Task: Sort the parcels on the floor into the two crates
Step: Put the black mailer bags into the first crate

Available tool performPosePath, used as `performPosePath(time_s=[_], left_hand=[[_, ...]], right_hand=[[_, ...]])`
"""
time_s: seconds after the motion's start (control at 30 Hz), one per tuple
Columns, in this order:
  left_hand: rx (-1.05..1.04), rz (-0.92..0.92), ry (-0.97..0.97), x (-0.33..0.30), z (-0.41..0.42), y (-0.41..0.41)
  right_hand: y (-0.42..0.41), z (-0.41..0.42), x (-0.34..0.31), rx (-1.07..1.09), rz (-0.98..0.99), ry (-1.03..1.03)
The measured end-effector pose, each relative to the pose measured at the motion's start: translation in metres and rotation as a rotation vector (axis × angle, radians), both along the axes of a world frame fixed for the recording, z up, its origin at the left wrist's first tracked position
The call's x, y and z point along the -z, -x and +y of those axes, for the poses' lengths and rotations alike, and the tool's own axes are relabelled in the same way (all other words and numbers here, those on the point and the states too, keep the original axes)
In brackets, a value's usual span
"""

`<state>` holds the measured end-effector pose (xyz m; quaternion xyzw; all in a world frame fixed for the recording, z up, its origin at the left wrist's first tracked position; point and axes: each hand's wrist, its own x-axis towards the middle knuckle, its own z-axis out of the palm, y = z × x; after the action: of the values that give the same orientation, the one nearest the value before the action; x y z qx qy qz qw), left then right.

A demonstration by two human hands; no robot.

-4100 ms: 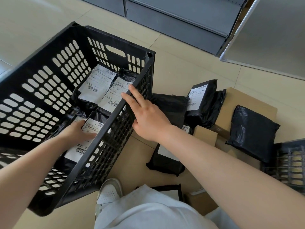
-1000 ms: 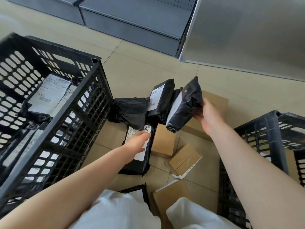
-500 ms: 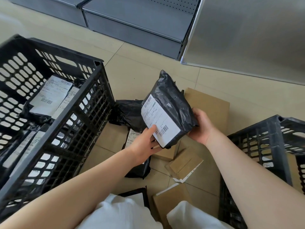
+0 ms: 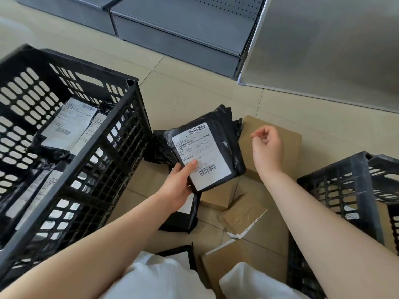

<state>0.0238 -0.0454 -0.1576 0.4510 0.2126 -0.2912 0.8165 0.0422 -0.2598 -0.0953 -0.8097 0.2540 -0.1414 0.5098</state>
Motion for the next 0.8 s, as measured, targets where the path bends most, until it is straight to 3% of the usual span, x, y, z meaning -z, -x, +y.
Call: performPosePath(time_s=[0.1,0.23,0.37,0.57,0.8], left_hand=[[-0.026,-0.010,-0.035,0.001,0.003,-0.001],[0.026,-0.045,-0.022,-0.003,0.004,-0.001],[0.071,-0.048,-0.011,-0.006,0.006,0.001],[0.180,-0.045,0.014,-0.012,0.009,0.000],[0.235,0.085,0.130,-0.034,0.016,0.000]], right_hand=[[-0.004,0.014,-0.001,-0.215,0.040,0.046],[-0.005,0.030,0.021,-0.483,0.310,0.001],[-0.006,0.034,0.021,-0.475,0.359,-0.149],[-0.008,0.030,0.017,-0.317,0.445,-0.535],[-0.007,0.028,0.000,-0.421,0.459,-0.768]])
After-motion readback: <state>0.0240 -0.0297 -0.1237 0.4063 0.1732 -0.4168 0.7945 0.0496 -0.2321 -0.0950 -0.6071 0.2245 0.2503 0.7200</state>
